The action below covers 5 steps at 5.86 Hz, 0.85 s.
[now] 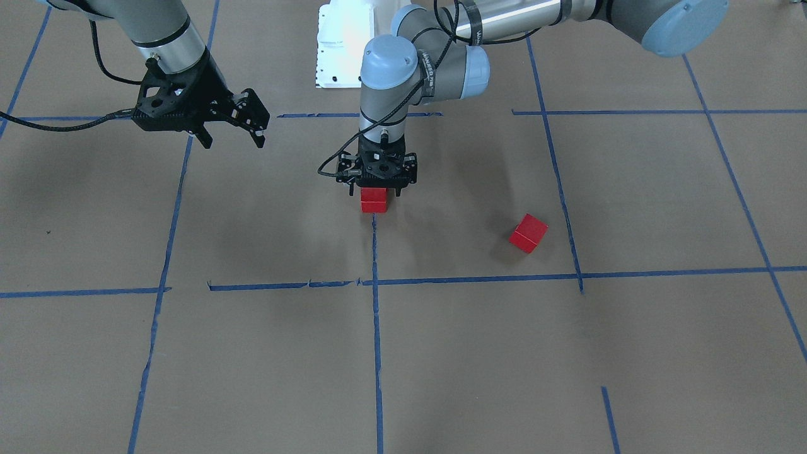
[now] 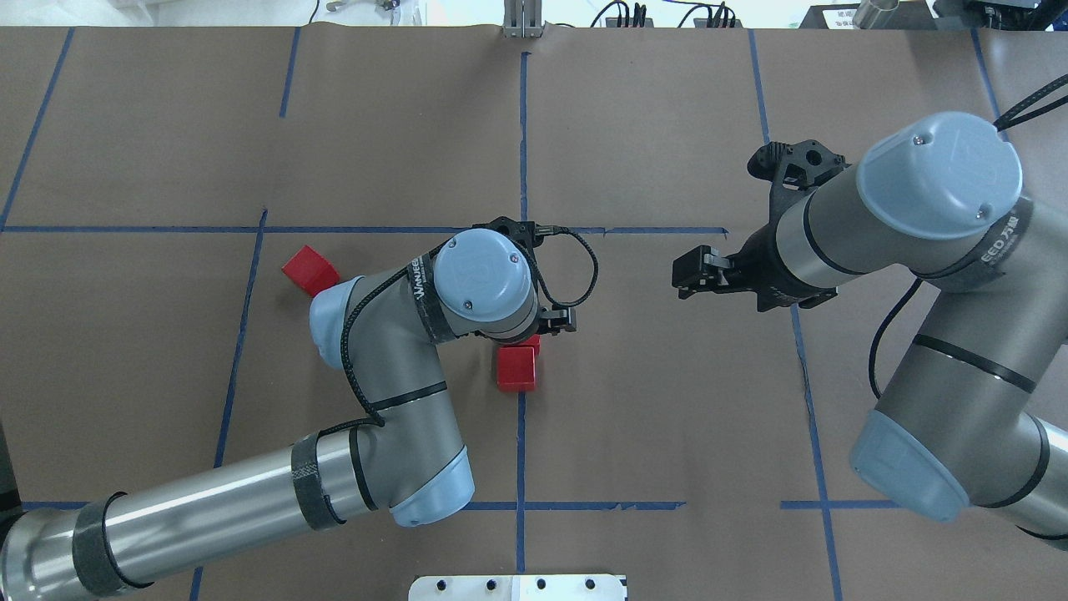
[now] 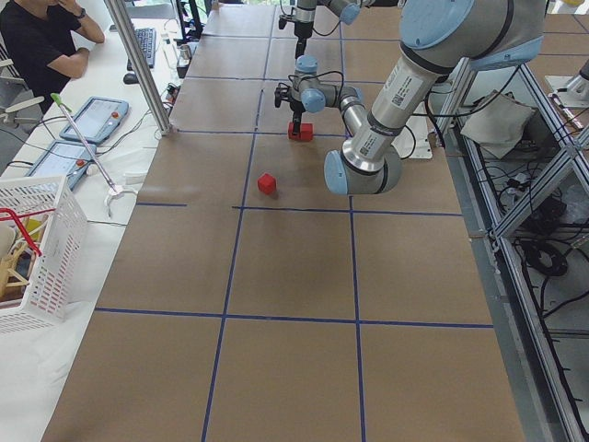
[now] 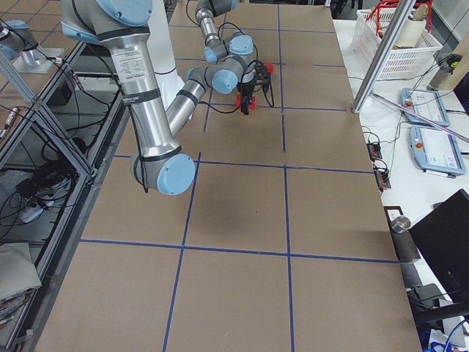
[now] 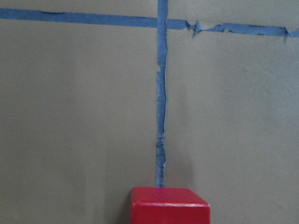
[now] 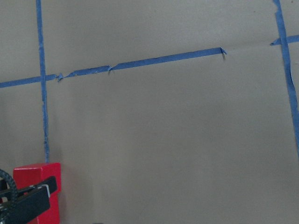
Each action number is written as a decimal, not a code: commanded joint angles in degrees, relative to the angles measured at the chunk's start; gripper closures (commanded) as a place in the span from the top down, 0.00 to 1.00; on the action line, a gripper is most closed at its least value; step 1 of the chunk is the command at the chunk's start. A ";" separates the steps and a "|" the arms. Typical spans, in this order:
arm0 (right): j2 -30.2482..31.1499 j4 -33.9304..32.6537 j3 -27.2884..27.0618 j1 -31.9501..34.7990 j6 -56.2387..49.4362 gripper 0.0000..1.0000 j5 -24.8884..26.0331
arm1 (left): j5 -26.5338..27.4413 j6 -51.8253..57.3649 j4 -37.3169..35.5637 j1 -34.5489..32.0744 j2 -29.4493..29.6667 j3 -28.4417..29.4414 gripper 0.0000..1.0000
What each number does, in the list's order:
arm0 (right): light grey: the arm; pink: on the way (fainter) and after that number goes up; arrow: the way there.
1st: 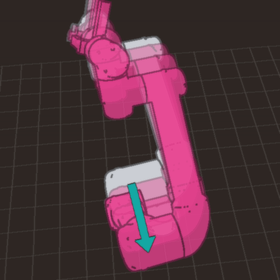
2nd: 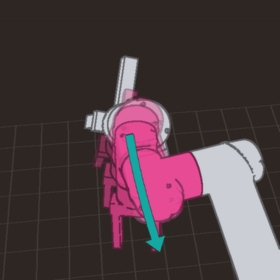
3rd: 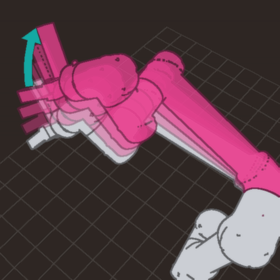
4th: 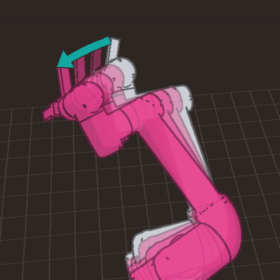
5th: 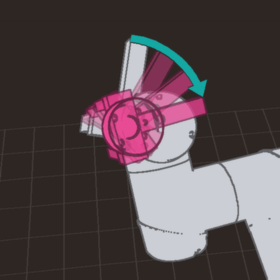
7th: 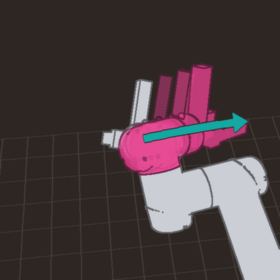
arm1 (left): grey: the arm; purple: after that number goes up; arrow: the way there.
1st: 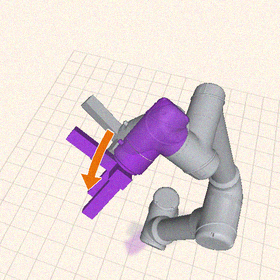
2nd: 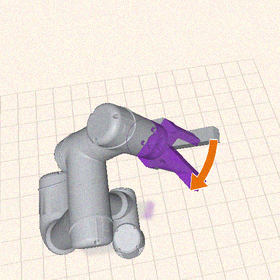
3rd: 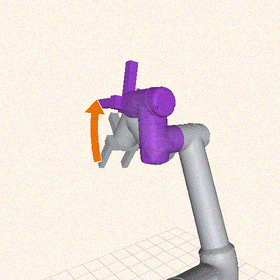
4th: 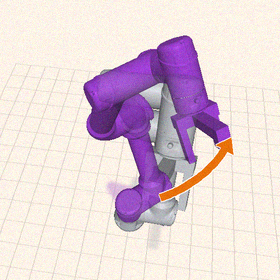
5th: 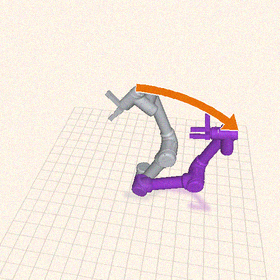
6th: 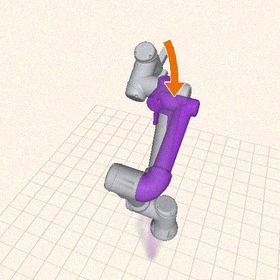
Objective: Form red blocks into L shape at center
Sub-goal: 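Place the held cube with the left gripper just beyond the center cube, then open the left gripper and lift it away from the stacked pair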
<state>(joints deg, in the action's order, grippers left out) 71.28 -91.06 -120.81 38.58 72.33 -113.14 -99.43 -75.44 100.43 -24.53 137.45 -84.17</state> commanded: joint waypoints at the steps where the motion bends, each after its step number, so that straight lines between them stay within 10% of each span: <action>1: 0.09 0.09 0.14 0.00 0.00 1.00 0.02 | -0.06 0.02 -2.06 -0.42 -3.82 -9.79 1.00; 3: 1.05 0.00 -0.21 0.09 0.09 1.00 -0.41 | -0.42 4.73 -6.47 -4.63 -14.26 -22.75 1.00; 5: 1.23 0.00 -0.48 0.09 0.09 1.00 -0.42 | -0.77 10.73 -5.60 -9.46 -20.26 -23.15 1.00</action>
<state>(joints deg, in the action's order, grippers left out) 72.39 -91.05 -121.13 38.67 72.41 -113.53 -100.03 -67.03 94.63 -31.88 119.95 -106.88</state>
